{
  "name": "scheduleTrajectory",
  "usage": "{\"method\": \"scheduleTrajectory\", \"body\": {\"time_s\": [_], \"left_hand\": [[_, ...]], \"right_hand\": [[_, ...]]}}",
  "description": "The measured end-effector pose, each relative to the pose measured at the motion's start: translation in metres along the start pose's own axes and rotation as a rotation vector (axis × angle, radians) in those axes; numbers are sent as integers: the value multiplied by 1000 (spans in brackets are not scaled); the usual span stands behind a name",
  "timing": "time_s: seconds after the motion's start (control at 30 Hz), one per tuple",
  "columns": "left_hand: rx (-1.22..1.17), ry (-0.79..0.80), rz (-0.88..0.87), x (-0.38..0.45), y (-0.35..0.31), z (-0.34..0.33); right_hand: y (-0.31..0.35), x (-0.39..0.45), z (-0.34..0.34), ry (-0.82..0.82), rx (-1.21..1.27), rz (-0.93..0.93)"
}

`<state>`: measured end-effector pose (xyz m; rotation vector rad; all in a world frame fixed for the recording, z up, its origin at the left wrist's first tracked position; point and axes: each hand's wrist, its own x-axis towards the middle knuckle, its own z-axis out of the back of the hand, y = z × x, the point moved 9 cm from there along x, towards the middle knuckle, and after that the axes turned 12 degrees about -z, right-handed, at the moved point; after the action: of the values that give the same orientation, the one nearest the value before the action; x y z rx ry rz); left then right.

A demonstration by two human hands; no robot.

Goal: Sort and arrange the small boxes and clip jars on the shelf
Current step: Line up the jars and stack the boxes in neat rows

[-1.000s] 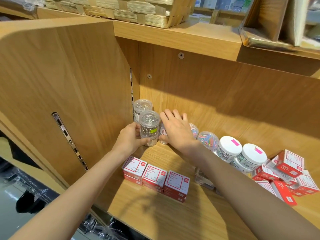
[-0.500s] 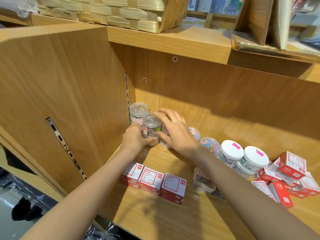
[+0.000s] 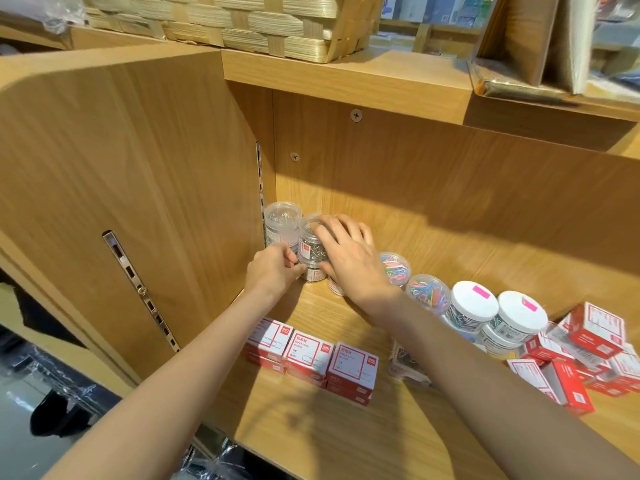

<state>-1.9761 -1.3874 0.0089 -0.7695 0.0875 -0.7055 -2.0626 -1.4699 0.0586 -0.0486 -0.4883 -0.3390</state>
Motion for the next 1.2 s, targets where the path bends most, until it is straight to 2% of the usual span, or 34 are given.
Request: {"method": "scheduleTrajectory", "body": {"time_s": [0.1, 0.2, 0.3, 0.4, 0.47, 0.53, 0.6, 0.67, 0.73, 0.87, 1.0, 1.1, 1.2], "left_hand": [[-21, 42, -48, -8, -3, 12], [-44, -41, -144, -32, -12, 41], [-69, -104, -165, -73, -9, 61], [-159, -33, -40, -111, 5, 55], [-152, 44, 56, -131, 19, 42], [-215, 125, 132, -139, 27, 28], [-335, 159, 166, -142, 27, 17], [-323, 159, 133, -140, 27, 10], [-264, 125, 106, -134, 26, 9], [-360, 52, 155, -107, 37, 10], [-364, -1, 172, -58, 76, -5], [-326, -39, 197, -49, 51, 1], [-254, -142, 219, -55, 33, 8]], "right_hand": [[0, -1, 6, 42, 67, 21], [-15, -12, 30, 124, 290, -44], [-26, -49, 59, 180, 420, -165], [-18, -102, 71, 311, 450, -195], [-7, -138, 58, 489, 359, -185], [0, -161, 39, 559, 271, -192], [2, -167, 23, 548, 315, -276], [-1, -162, 12, 505, 402, -385], [0, -154, 5, 453, 428, -426], [-4, -131, -5, 382, 423, -487], [-7, -102, -20, 392, 358, -548], [-10, -82, -30, 393, 375, -588], [-14, -75, -31, 370, 391, -598]]}}
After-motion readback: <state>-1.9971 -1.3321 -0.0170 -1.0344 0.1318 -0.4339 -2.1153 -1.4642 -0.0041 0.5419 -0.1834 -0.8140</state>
